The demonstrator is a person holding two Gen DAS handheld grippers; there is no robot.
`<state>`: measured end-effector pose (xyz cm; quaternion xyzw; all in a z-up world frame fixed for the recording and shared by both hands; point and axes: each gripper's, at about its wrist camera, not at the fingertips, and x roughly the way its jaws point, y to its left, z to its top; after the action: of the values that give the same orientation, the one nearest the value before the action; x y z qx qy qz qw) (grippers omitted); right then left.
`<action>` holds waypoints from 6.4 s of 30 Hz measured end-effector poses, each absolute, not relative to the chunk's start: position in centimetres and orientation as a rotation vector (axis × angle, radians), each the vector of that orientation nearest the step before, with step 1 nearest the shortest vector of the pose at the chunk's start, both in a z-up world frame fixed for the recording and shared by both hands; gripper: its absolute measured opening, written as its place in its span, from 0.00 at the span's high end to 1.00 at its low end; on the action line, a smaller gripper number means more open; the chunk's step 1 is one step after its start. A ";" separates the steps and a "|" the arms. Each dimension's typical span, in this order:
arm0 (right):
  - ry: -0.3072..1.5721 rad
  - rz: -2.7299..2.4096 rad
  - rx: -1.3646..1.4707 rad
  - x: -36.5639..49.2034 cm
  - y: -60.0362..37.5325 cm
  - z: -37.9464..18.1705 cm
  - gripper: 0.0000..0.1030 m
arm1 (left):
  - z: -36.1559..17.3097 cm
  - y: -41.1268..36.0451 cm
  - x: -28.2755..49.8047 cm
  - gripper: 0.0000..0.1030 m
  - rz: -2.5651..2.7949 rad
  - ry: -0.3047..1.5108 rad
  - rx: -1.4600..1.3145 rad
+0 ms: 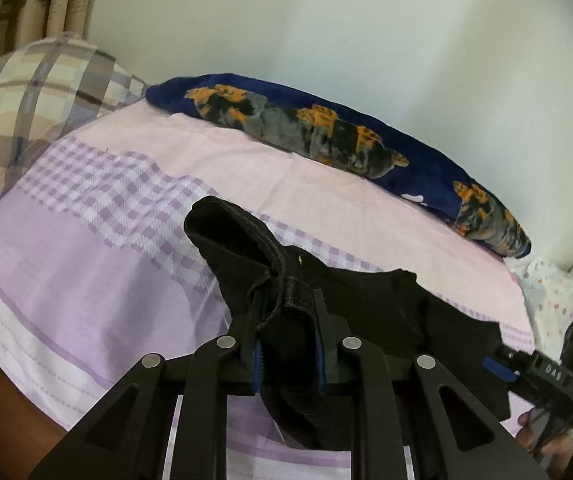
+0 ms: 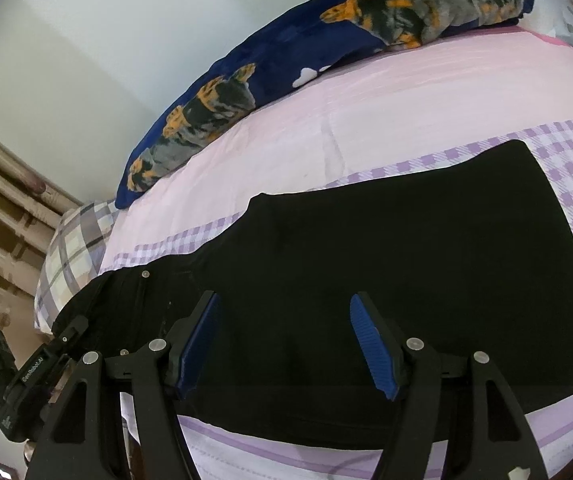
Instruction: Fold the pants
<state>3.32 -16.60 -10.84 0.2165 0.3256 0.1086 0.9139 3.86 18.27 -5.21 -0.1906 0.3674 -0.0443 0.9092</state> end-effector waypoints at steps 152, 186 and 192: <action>0.768 0.429 0.383 6.9 -24.4 -10.1 0.89 | -11.0 -2.6 9.4 0.35 -0.461 0.957 -0.090; 0.728 0.091 0.611 1.6 -34.9 -13.6 0.68 | -11.1 -8.0 6.8 0.34 -0.593 0.953 0.087; 0.707 0.074 0.601 -0.7 -34.3 -13.5 0.79 | -10.5 -7.4 5.6 0.34 -0.636 0.953 0.093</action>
<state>-0.65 -34.26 -13.52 0.2897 0.3407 0.0358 0.8937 5.60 -7.37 -10.51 0.0442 0.4507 -0.3009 0.8393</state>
